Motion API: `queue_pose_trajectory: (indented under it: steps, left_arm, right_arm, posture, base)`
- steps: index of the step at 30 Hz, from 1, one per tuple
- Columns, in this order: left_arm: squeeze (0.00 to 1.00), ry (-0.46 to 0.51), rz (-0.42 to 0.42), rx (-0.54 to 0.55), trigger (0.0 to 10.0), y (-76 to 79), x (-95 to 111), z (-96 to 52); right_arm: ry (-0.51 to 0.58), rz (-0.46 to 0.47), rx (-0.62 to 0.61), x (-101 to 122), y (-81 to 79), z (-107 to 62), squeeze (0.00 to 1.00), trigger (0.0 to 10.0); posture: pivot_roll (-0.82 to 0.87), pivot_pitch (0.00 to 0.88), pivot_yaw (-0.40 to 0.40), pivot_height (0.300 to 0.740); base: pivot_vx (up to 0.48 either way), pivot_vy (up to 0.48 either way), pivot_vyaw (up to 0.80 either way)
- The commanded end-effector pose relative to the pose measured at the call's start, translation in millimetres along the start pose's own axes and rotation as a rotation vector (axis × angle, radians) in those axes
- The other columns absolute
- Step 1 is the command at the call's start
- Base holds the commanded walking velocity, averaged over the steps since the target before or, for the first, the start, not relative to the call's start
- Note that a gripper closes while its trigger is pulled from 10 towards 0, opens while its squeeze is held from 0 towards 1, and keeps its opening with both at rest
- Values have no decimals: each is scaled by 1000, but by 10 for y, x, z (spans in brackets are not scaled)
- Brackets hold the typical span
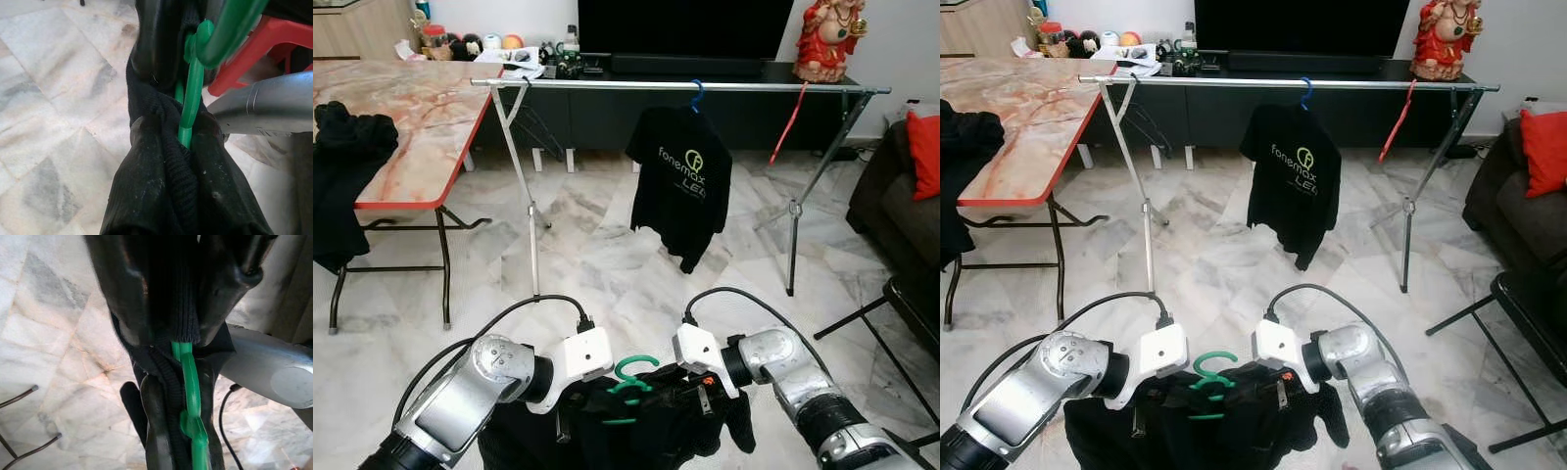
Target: Hang hanger
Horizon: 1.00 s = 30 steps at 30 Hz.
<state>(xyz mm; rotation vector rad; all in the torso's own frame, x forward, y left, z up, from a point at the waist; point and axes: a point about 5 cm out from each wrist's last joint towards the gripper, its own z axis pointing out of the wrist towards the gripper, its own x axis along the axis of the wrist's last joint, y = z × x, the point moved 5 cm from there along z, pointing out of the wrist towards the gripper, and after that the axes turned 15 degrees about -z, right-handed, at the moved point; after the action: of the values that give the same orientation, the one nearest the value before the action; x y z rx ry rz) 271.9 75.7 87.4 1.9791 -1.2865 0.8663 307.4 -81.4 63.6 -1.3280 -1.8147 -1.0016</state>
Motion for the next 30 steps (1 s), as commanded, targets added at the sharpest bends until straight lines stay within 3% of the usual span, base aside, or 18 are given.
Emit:
queue_pose_trajectory:
  steps: [1,4,8,9,15,18,20,23,24,25,26,27,28,30]
  left_arm:
    - [0,-15,15,-7,0,15,-34,22]
    - [0,-36,25,23,0,-32,-69,29]
    - [0,-32,38,119,0,-210,-86,14]
    - [0,-13,32,162,0,-289,-81,4]
    - [0,27,-40,211,0,-398,-164,4]
    - [0,49,-71,254,0,-467,-212,-25]
    - [0,75,-114,307,0,-549,-286,-48]
    - [0,101,-169,427,0,-712,-409,-58]
    - [0,101,-169,427,0,-712,-409,-58]
    - [0,100,-174,470,0,-763,-448,-63]
    - [0,99,-178,512,0,-808,-482,-71]
    - [0,106,-218,643,7373,-952,-570,-118]
    - [0,106,-255,699,10000,-1010,-628,-144]
    - [0,110,-283,782,10000,-1081,-705,-193]
  right_arm:
    - [20,-12,6,49,15,-78,1000,10000]
    - [16,-8,29,34,-23,-113,1000,10000]
    - [17,2,61,25,-67,-164,1000,10000]
    - [-3,-1,70,-6,-91,-186,1000,10000]
    - [-74,6,65,-137,-142,-282,1000,10000]
    - [-77,17,3,-151,-87,-366,1000,10000]
    - [-86,21,-130,-163,48,-477,1000,10000]
    - [-107,18,-426,-174,351,-659,1000,10000]
    - [-107,18,-426,-174,351,-659,1000,10000]
    - [-89,37,-522,-168,435,-723,145,10000]
    - [-67,68,-594,-171,486,-770,0,10000]
    - [-17,130,-739,-203,548,-848,0,10000]
    - [-8,165,-796,-256,542,-862,0,10000]
    - [-28,216,-877,-397,477,-851,0,10000]
  posture:
    - [95,68,-53,740]
    - [91,65,-52,740]
    - [85,62,-53,740]
    - [85,60,-54,740]
    - [85,56,-52,740]
    - [83,54,-50,740]
    - [70,51,-47,740]
    - [57,51,-44,740]
    - [57,51,-44,740]
    - [57,51,-44,740]
    - [52,51,-38,740]
    - [50,50,-37,740]
    - [47,50,-35,740]
    - [36,49,-33,740]
  base:
    - [0,0,0]
    - [0,0,0]
    - [0,0,0]
    - [0,0,0]
    - [0,0,0]
    - [0,0,0]
    - [0,0,0]
    - [0,0,0]
    - [0,0,0]
    - [0,0,0]
    - [0,0,0]
    - [0,0,0]
    - [0,0,0]
    - [0,0,0]
